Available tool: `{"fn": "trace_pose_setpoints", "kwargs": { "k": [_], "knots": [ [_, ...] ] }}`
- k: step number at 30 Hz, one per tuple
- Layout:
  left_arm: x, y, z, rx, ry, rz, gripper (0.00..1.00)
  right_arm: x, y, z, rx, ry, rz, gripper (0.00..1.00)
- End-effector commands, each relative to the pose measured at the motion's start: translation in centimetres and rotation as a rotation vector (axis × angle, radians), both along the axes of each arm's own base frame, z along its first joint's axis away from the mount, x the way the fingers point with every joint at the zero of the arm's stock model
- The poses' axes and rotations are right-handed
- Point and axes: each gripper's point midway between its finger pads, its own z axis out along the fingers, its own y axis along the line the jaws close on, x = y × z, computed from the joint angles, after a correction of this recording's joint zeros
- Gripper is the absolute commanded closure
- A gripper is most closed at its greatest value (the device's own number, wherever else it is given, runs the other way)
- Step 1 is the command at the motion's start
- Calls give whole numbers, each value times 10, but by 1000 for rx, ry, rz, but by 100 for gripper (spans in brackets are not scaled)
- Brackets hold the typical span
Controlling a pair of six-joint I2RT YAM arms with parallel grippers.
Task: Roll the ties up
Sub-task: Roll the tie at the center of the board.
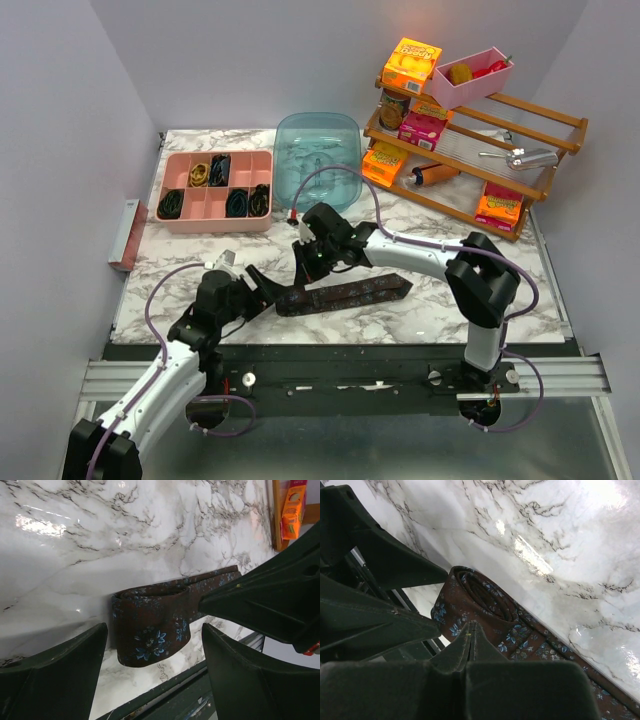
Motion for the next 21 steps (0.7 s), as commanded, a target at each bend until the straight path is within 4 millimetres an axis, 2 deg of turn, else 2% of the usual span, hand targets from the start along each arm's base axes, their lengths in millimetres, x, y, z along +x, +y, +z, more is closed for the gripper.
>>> {"fn": "trace_pose_setpoints", "kwargs": {
  "k": [1, 11, 16, 17, 21],
  "knots": [
    [-4, -7, -1, -48, -3, -34, 17, -3, 10, -5, 9, 6, 35, 98],
    [-12, -6, -23, -54, 44, -32, 25, -14, -6, -32, -45, 46, 20, 98],
    [-7, -13, -15, -103, -1, -44, 30, -19, -12, -42, -56, 67, 4, 98],
    [-11, -12, -23, -101, 17, -43, 31, -20, -13, -44, -61, 68, 1, 98],
    [-11, -16, -21, -119, 4, -62, 35, -20, -20, -49, -85, 66, -24, 98]
  ]
}}
